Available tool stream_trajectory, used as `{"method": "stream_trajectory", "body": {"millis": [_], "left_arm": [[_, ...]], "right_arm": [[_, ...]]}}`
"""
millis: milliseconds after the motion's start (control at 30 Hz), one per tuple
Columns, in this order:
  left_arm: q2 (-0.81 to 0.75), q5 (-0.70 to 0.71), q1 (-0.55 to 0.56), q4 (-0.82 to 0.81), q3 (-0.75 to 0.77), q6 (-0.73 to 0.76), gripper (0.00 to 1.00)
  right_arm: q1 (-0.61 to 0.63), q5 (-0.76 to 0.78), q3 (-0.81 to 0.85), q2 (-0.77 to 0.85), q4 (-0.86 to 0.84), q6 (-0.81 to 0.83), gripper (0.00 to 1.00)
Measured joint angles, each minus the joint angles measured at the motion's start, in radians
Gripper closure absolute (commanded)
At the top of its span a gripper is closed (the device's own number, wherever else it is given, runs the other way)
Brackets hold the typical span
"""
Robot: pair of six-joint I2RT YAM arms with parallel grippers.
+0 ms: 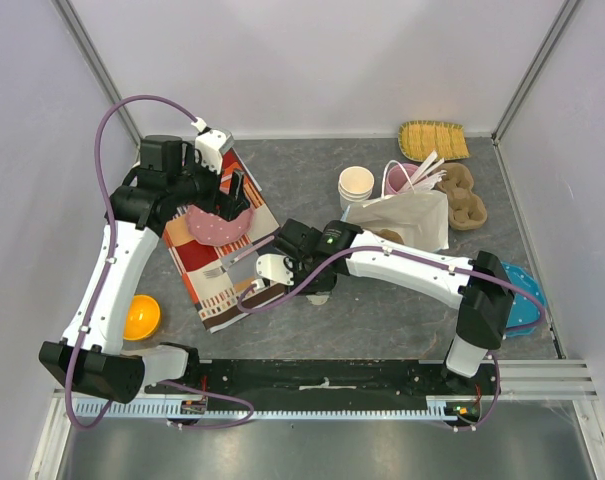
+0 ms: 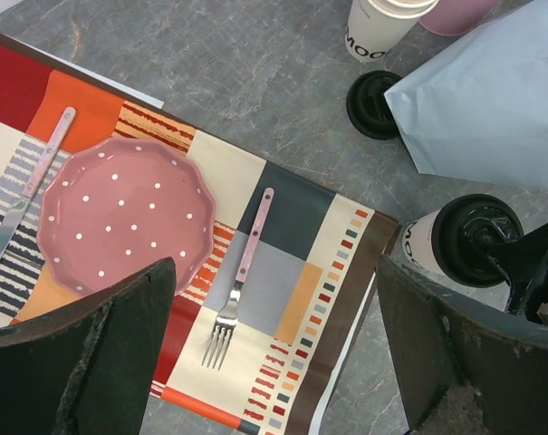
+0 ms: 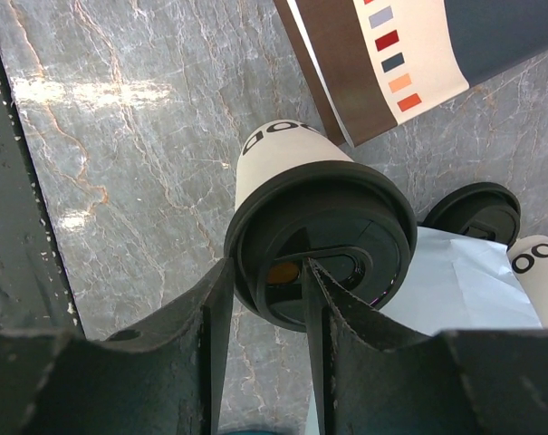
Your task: Pack the takeout coffee
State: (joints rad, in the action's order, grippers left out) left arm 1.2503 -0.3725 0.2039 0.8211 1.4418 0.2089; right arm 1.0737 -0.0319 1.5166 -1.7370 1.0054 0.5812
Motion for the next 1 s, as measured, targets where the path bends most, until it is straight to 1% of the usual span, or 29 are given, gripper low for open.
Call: {"method": "stream_trajectory", "body": {"millis": [300, 433, 533, 567, 733, 1000], "left_arm": [[0.0, -0.013, 0.0, 0.0, 0.0, 0.0, 0.03], [0.006, -0.024, 0.0, 0.0, 0.0, 0.0, 0.03], [0.013, -0.027, 0.0, 0.001, 0.0, 0.0, 0.03], [0.013, -0.027, 0.0, 0.001, 0.0, 0.0, 0.03], [0.015, -0.029, -0.001, 0.001, 0.0, 0.0, 0.03], [0.017, -0.031, -0.001, 0.003, 0.001, 0.0, 0.03]], "right_arm": [[-0.002, 0.011, 0.0, 0.0, -0.002, 0.003, 0.71], [-0.003, 0.008, 0.0, 0.0, 0.0, 0.003, 0.71], [-0.003, 0.004, 0.0, 0.0, 0.003, 0.002, 0.73], [-0.003, 0.004, 0.0, 0.0, 0.005, 0.002, 0.76], [-0.003, -0.001, 0.005, 0.0, 0.01, -0.001, 0.78], [-0.003, -0.019, 0.041, 0.0, 0.034, -0.009, 0.8]]}}
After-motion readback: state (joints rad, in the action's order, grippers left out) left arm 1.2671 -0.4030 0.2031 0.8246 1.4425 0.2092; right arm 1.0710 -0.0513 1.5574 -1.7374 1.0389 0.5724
